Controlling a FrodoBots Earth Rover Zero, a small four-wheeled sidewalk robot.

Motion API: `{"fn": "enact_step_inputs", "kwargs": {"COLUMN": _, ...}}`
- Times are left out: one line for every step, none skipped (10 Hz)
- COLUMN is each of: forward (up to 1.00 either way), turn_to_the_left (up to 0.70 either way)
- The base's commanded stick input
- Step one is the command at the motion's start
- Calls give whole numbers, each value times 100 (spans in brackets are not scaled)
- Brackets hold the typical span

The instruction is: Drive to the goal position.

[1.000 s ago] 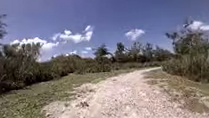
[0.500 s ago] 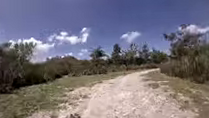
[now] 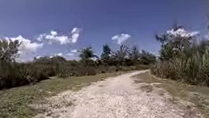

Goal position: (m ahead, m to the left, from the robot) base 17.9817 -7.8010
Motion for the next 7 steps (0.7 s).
{"fn": "enact_step_inputs", "kwargs": {"forward": 70, "turn_to_the_left": 0}}
{"fn": "enact_step_inputs", "kwargs": {"forward": 70, "turn_to_the_left": 0}}
{"fn": "enact_step_inputs", "kwargs": {"forward": 70, "turn_to_the_left": 0}}
{"fn": "enact_step_inputs", "kwargs": {"forward": 70, "turn_to_the_left": 0}}
{"fn": "enact_step_inputs", "kwargs": {"forward": 70, "turn_to_the_left": 0}}
{"fn": "enact_step_inputs", "kwargs": {"forward": 70, "turn_to_the_left": 0}}
{"fn": "enact_step_inputs", "kwargs": {"forward": 70, "turn_to_the_left": -3}}
